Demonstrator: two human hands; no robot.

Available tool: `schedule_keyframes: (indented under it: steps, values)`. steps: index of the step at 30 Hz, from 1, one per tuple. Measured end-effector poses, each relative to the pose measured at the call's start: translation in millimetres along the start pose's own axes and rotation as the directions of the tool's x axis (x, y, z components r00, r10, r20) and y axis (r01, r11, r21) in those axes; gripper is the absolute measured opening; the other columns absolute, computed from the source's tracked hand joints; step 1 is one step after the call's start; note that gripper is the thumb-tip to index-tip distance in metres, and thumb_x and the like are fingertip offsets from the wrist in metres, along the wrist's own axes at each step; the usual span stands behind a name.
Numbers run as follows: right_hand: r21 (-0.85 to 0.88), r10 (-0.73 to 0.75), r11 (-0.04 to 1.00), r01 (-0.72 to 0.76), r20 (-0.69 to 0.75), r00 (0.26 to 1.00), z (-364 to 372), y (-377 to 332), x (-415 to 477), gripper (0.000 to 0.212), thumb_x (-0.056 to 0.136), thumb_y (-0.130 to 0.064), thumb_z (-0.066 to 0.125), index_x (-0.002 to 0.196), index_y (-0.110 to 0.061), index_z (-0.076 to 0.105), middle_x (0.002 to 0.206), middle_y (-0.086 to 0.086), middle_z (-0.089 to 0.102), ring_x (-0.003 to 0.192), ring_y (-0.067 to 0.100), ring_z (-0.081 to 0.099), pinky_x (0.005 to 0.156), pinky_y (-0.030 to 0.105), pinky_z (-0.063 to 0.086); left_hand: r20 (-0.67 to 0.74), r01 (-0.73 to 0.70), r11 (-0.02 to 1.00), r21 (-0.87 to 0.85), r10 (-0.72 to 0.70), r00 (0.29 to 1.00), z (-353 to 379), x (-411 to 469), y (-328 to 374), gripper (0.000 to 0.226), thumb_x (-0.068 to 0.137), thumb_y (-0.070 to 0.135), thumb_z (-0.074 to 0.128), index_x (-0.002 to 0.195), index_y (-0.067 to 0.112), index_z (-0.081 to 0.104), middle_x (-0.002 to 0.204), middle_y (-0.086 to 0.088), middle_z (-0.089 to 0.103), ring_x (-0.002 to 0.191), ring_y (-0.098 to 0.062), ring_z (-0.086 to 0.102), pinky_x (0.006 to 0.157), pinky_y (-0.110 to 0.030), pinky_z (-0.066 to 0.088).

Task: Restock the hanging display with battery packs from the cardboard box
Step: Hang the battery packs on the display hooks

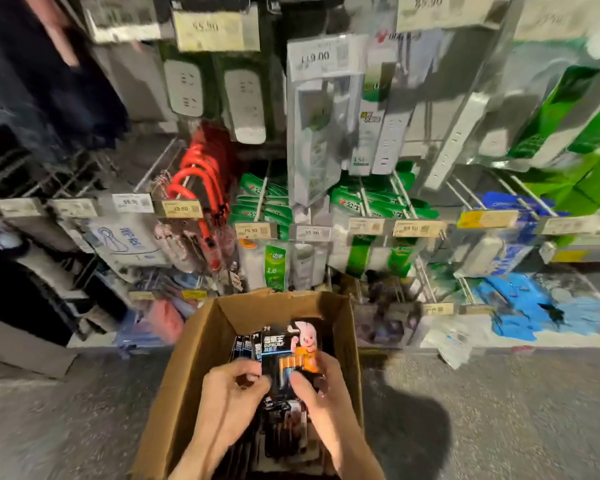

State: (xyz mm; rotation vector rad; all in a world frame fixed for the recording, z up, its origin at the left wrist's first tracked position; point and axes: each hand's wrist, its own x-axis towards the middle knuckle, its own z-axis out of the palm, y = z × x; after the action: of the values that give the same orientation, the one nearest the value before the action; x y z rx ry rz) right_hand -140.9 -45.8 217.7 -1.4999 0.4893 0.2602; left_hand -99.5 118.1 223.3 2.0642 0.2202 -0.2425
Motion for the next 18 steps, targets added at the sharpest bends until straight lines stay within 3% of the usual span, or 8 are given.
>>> schedule_keyframes:
  steps: [3,6,9,11,12,15,18]
  values:
    - [0.081,-0.099,0.992,0.096,0.039,0.994,-21,-20,-36,0.028,0.091,-0.001,0.070,0.113,-0.019,0.062,0.095,-0.003,0.073,0.086,-0.005,0.068,0.075,0.011,0.053,-0.077,-0.067,0.992,-0.109,0.058,0.995,5,-53,27,0.034,0.075,-0.005,0.080,0.056,0.021,0.066,0.062,-0.007,0.063,0.061,-0.011,0.053,0.065,-0.019,0.044]
    - [0.209,-0.181,0.961,0.180,-0.015,0.983,-57,-22,-71,0.036,0.084,-0.013,0.081,0.116,-0.009,0.064,0.111,0.014,0.069,0.087,0.009,0.072,0.073,0.036,0.063,-0.129,-0.130,0.982,-0.137,0.113,0.985,26,-106,62,0.027,0.078,-0.006,0.080,0.068,0.019,0.075,0.067,0.001,0.074,0.058,-0.002,0.061,0.060,-0.012,0.047]
    - [0.190,-0.279,0.939,0.285,-0.059,0.959,-105,-34,-107,0.036,0.077,-0.032,0.086,0.107,-0.019,0.071,0.098,0.007,0.077,0.091,0.026,0.074,0.071,0.043,0.062,-0.161,-0.154,0.952,-0.263,0.114,0.980,63,-151,95,0.011,0.085,0.005,0.079,0.084,0.016,0.078,0.078,0.000,0.078,0.066,-0.008,0.070,0.063,-0.020,0.055]
    - [0.234,-0.322,0.911,0.339,-0.110,0.940,-138,-35,-122,0.035,0.082,-0.024,0.084,0.112,-0.015,0.069,0.101,0.009,0.077,0.095,0.032,0.074,0.075,0.056,0.061,-0.179,-0.200,0.930,-0.308,0.149,0.972,89,-172,111,0.012,0.088,0.008,0.077,0.091,0.020,0.074,0.083,0.000,0.077,0.075,-0.016,0.070,0.073,-0.029,0.055]
    - [0.286,-0.335,0.891,0.353,-0.109,0.936,-155,-36,-132,0.032,0.087,-0.013,0.078,0.117,-0.011,0.066,0.104,0.009,0.077,0.096,0.031,0.074,0.072,0.055,0.062,-0.183,-0.211,0.912,-0.351,0.154,0.971,100,-181,120,0.014,0.089,0.007,0.075,0.093,0.019,0.070,0.081,-0.002,0.074,0.077,-0.019,0.067,0.077,-0.033,0.053]
    - [0.342,-0.357,0.866,0.366,-0.091,0.930,-202,-40,-161,0.032,0.093,-0.002,0.067,0.124,-0.007,0.061,0.106,0.009,0.076,0.097,0.029,0.074,0.067,0.046,0.063,-0.120,-0.160,0.864,-0.477,0.116,0.986,130,-202,152,0.015,0.093,0.006,0.069,0.104,0.015,0.062,0.087,-0.011,0.072,0.087,-0.025,0.069,0.081,-0.040,0.056]
    - [0.332,-0.357,0.862,0.382,-0.136,0.924,-239,-46,-185,0.032,0.093,0.000,0.066,0.123,-0.010,0.061,0.108,0.013,0.076,0.094,0.029,0.075,0.065,0.041,0.063,0.093,-0.084,0.869,-0.487,0.147,0.985,156,-216,182,0.016,0.099,0.010,0.060,0.112,0.012,0.069,0.101,-0.009,0.078,0.100,-0.030,0.073,0.093,-0.052,0.056]
